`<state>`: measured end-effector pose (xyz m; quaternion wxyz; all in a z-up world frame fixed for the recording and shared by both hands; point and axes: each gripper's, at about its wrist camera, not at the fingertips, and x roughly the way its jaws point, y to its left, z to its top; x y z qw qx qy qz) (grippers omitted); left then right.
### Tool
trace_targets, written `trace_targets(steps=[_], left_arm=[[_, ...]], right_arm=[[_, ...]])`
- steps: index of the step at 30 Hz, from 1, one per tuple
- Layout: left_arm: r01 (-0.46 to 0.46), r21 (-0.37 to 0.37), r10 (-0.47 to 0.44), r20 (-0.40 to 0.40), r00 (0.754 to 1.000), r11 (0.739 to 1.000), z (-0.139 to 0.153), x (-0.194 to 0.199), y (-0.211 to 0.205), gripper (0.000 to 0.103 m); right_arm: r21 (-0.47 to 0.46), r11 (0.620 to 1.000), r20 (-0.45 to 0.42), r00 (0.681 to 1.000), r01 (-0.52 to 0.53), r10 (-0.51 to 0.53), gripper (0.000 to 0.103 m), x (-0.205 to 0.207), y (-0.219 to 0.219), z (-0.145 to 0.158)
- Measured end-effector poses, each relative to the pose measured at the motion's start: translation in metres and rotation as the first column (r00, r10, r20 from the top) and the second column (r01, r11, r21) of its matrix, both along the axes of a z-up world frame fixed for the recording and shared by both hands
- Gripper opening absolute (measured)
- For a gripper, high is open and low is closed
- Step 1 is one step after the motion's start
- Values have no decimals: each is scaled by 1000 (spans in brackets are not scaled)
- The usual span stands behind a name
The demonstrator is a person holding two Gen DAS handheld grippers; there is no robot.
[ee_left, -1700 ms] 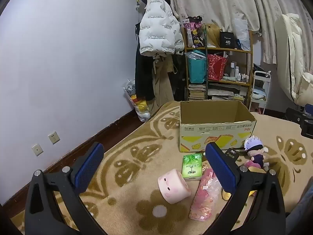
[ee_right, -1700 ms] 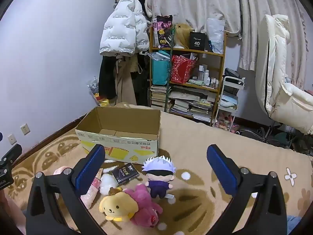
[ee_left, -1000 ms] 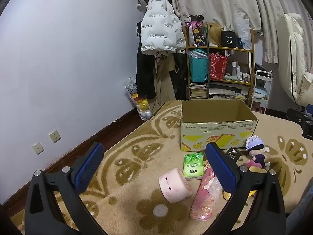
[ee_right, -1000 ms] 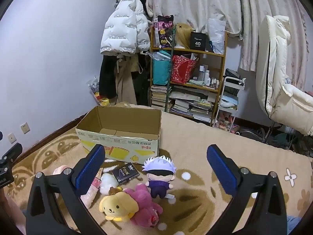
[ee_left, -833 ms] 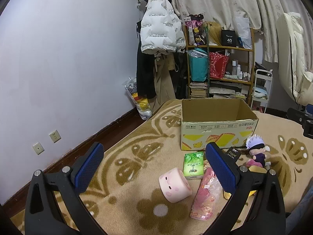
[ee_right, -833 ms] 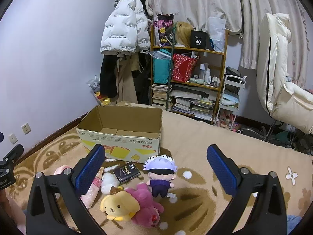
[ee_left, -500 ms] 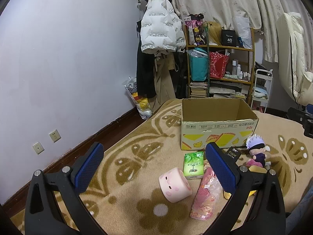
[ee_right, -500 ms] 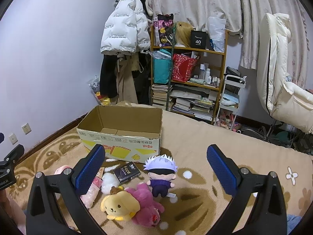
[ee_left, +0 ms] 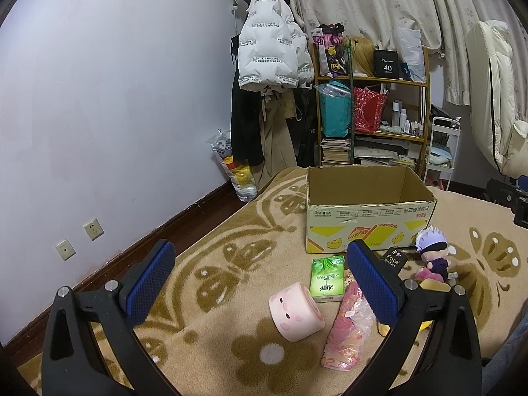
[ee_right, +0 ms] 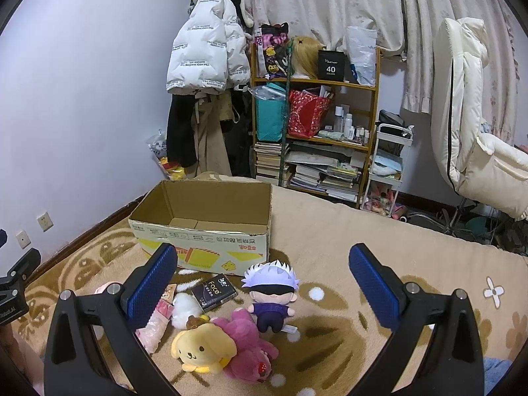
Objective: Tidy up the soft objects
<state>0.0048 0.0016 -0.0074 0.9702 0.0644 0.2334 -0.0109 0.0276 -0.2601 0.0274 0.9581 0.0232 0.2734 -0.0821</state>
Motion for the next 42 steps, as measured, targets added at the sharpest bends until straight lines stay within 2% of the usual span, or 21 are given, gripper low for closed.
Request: trace_targets(steps=[42], left_arm=[[-15,24,16,-38,999,1000,-5,4,-2,102]], right_arm=[[-1,1000,-22,1000,11,-11,103,-1,-1,-8]])
